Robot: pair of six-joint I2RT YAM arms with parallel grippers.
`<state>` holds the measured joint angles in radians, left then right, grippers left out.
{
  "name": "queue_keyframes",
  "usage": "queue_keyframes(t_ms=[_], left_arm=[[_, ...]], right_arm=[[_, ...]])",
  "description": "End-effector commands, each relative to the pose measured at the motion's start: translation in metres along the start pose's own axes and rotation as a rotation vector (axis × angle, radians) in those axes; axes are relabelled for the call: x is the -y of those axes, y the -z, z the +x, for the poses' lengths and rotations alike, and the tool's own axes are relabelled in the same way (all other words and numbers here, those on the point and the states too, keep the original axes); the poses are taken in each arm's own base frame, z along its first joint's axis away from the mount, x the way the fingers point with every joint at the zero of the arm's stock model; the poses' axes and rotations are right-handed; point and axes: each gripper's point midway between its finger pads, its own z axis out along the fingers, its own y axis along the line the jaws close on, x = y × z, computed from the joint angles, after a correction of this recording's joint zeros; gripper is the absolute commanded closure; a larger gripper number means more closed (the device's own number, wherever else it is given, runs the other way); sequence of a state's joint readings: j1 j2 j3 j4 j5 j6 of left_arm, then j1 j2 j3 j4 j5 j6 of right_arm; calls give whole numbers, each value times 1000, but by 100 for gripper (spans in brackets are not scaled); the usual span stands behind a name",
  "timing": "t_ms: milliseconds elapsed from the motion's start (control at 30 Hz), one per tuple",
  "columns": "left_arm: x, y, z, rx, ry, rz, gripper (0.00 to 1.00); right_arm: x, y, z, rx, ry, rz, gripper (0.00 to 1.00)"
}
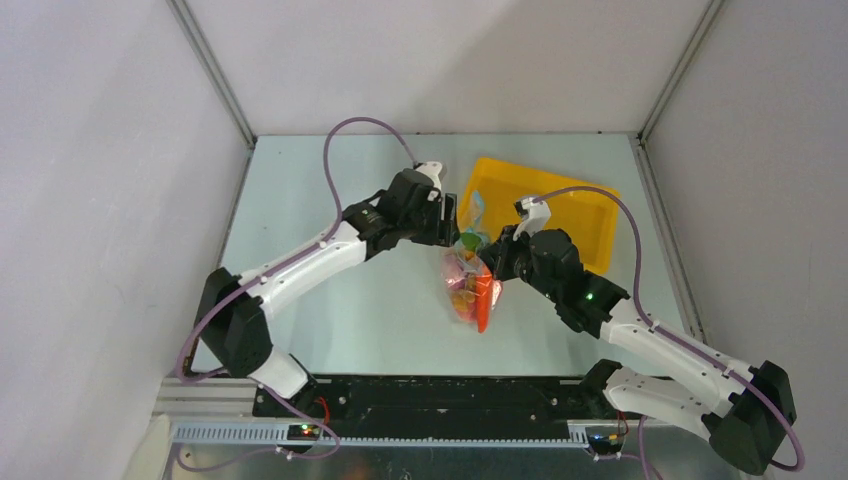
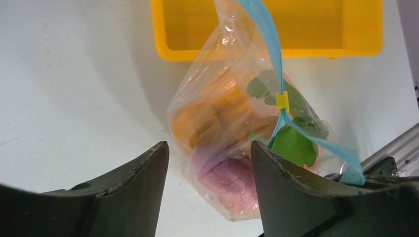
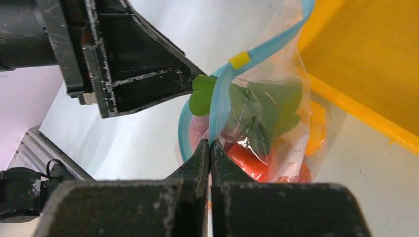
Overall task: Place the food in the zip-top bag and seal the zipper
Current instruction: Adjust the zipper food storage bag at the center of the board.
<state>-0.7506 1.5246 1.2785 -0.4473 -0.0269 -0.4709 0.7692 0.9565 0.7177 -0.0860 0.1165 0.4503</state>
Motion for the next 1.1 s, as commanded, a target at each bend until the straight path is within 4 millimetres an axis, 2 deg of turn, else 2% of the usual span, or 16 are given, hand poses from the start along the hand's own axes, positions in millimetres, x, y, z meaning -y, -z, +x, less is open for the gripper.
queue_keyframes(t_ms=[0, 67, 200, 633, 733, 833, 967, 1067], left_arm=[[33, -1, -27, 46, -16, 132, 33], [35, -6, -25, 34, -21, 142, 36], [34, -14, -20, 4, -32, 131, 48], [56, -12, -9, -32, -67, 244, 48], [58, -8, -10, -30, -66, 247, 48], [44, -1, -13, -12, -65, 171, 48], [33, 21, -19, 39, -55, 122, 47], [33, 29, -13, 36, -31, 131, 47]], right_arm=[[-5, 1, -9, 32, 18, -19, 100], [-6, 1, -9, 33, 19, -23, 100], [-8, 2, -11, 39, 18, -35, 100], [-14, -1, -16, 59, 17, -59, 100], [-12, 0, -17, 61, 17, -50, 100], [-10, 2, -17, 62, 20, -40, 100], [-9, 4, -16, 56, 20, -39, 100], [-10, 3, -15, 53, 21, -41, 100]])
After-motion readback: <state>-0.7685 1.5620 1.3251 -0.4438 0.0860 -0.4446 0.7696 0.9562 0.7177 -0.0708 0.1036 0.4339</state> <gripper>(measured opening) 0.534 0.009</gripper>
